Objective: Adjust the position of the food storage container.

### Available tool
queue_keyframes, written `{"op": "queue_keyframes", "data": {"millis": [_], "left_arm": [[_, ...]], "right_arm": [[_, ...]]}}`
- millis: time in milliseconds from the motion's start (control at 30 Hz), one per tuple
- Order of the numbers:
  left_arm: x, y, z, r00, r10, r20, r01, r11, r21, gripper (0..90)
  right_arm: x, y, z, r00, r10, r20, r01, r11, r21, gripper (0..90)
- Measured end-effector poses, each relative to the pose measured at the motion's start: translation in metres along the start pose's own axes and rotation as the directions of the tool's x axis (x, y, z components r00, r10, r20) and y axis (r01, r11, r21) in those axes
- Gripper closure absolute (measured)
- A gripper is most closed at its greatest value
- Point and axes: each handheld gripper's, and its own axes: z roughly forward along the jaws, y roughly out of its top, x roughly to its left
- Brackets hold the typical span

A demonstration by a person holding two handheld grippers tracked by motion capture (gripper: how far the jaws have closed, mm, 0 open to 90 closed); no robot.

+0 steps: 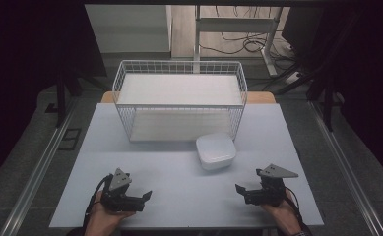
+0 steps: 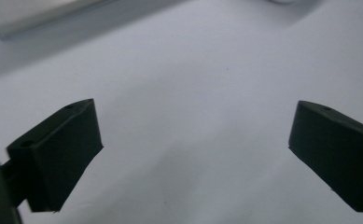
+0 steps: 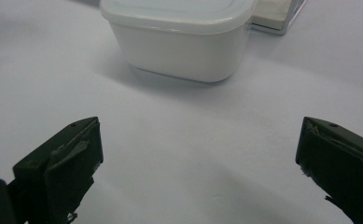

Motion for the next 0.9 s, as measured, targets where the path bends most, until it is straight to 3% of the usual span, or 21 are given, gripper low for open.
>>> {"op": "queue_keyframes", "data": {"millis": [67, 133, 200, 233, 267, 333, 467, 567, 633, 767, 867, 900], "left_arm": [[0.004, -0.005, 0.007, 0.9982, -0.046, 0.038, 0.045, 0.9989, 0.006, 4.1], [0.004, -0.009, 0.014, 0.9962, -0.074, 0.045, 0.073, 0.9971, 0.023, 4.4], [0.003, -0.01, 0.017, 0.9983, -0.054, 0.021, 0.053, 0.9976, 0.045, 5.0], [0.001, -0.01, 0.017, 0.9997, -0.023, 0.006, 0.023, 0.9977, 0.064, 2.9], [0.0, -0.01, 0.017, 0.9999, 0.005, -0.015, -0.005, 0.9982, 0.06, 2.3], [0.0, -0.01, 0.015, 0.9999, 0.01, -0.009, -0.009, 0.9991, 0.042, 1.9], [0.004, -0.01, 0.013, 0.9991, -0.042, -0.002, 0.042, 0.999, 0.017, 1.2], [0.008, -0.009, 0.01, 0.992, -0.126, 0.007, 0.126, 0.992, -0.007, 1.9], [0.01, -0.009, 0.008, 0.9885, -0.151, 0.0, 0.151, 0.9881, -0.026, 3.0], [0.011, -0.01, 0.007, 0.9948, -0.09, -0.047, 0.088, 0.9953, -0.041, 4.3], [0.011, -0.009, 0.008, 0.9977, -0.056, -0.037, 0.055, 0.9976, -0.041, 5.7], [0.01, -0.009, 0.009, 0.9985, -0.042, -0.035, 0.041, 0.999, -0.019, 6.2]], "right_arm": [[0.0, 0.001, -0.001, 1.0, 0.005, -0.008, -0.006, 1.0, -0.011, 0.0], [-0.001, 0.002, 0.0, 0.9999, 0.009, -0.009, -0.009, 1.0, -0.018, 0.0], [-0.002, 0.001, 0.002, 0.9997, 0.012, -0.02, -0.012, 1.0, -0.003, 0.0], [-0.003, 0.001, 0.004, 0.9995, 0.013, -0.027, -0.013, 1.0, 0.012, 0.0], [-0.003, 0.0, 0.005, 0.9995, 0.014, -0.03, -0.013, 1.0, 0.023, 0.0], [-0.002, 0.0, 0.006, 0.9994, 0.01, -0.032, -0.009, 0.999, 0.033, 0.0], [0.0, 0.002, 0.005, 0.9993, -0.003, -0.037, 0.004, 0.999, 0.034, 0.1], [-0.001, 0.003, 0.007, 0.999, 0.008, -0.045, -0.006, 0.999, 0.048, 0.4], [-0.002, 0.004, 0.008, 0.9988, 0.011, -0.048, -0.008, 0.999, 0.052, 0.6], [-0.004, 0.009, 0.01, 0.9991, 0.012, -0.04, -0.009, 0.998, 0.061, 2.1], [-0.006, 0.015, 0.009, 0.9991, 0.019, -0.038, -0.017, 0.998, 0.056, 7.7], [-0.01, 0.02, 0.008, 0.9977, 0.035, -0.058, -0.033, 0.999, 0.037, 14.0]]}}
